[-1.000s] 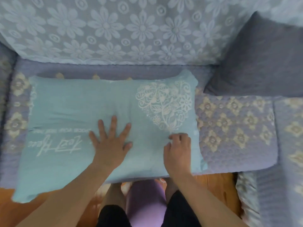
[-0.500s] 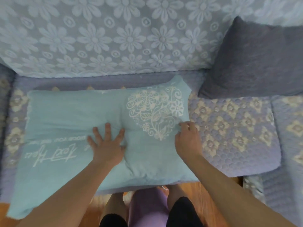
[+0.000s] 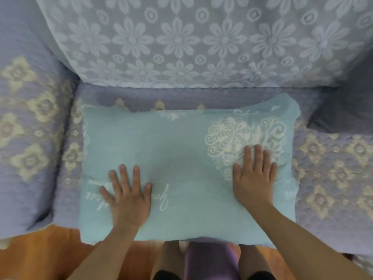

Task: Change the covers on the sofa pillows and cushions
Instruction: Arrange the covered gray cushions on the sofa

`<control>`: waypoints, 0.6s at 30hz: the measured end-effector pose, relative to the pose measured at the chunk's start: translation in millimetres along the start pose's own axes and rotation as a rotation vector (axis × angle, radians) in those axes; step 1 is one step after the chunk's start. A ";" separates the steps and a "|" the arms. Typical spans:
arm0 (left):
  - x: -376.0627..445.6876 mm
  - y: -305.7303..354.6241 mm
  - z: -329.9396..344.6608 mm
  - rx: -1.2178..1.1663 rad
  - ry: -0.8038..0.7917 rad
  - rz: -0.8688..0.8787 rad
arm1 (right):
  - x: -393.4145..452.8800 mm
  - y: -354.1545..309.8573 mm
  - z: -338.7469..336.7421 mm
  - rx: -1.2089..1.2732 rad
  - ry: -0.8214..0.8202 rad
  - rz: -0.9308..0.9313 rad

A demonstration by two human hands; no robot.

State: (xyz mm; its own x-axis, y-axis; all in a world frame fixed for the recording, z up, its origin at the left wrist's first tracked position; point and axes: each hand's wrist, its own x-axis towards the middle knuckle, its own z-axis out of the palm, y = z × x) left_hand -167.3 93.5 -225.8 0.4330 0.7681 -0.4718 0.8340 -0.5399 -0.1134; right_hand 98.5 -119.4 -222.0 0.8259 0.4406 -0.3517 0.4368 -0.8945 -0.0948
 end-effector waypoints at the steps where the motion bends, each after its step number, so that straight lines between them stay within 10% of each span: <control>1: -5.1 1.4 6.7 0.001 -0.011 -0.008 | -15.1 1.3 2.4 0.030 -0.012 0.046; 10: 146.9 60.5 -50.4 0.012 0.001 0.004 | 118.1 -33.9 21.7 0.025 -0.021 0.065; 14: 121.9 46.7 -87.7 -0.190 0.311 0.105 | 83.8 -9.2 -22.8 0.125 0.026 0.049; 18: 124.1 -11.1 -107.5 -0.569 0.345 -0.281 | 66.3 26.3 -46.8 0.475 0.165 0.470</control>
State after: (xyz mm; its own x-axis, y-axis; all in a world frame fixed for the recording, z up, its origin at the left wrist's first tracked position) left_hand -86.1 231.8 -189.1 0.1811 0.9672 -0.1783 0.9377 -0.1152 0.3277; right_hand 181.4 -110.1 -204.2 0.9495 -0.0303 -0.3124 -0.1537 -0.9127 -0.3785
